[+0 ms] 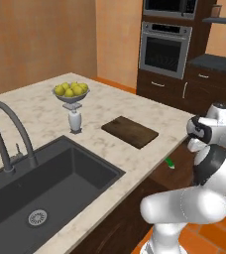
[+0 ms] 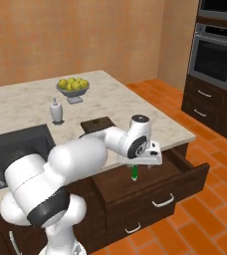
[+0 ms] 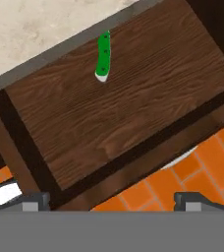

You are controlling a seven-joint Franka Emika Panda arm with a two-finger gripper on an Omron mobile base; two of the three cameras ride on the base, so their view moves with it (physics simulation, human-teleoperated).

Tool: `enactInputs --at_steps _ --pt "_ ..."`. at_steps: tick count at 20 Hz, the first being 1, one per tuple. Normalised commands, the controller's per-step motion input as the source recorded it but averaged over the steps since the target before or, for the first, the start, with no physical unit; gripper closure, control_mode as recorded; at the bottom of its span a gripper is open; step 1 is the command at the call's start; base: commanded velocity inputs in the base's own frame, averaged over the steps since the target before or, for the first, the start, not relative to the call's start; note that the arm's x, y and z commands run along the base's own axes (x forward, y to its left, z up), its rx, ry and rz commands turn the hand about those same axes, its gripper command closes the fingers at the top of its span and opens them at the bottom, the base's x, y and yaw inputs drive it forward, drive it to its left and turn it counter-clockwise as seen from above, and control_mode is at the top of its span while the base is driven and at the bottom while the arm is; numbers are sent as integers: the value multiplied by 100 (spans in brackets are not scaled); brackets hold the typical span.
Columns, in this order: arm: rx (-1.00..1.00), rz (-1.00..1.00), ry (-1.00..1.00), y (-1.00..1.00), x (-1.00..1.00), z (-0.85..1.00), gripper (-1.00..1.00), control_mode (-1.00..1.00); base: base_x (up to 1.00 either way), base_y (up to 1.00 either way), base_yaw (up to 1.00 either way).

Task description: Pick up the knife from the drawer and place it on the cutting board. Then place the meat from the plate to the cutting board.

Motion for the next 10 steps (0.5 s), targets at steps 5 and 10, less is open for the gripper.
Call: enactInputs --at_steps 5,10 --pt "0 27 8 -26 43 -63 -100 -100 0 0 0" --pt "0 28 16 -26 32 -74 -100 -100 0 0 0"
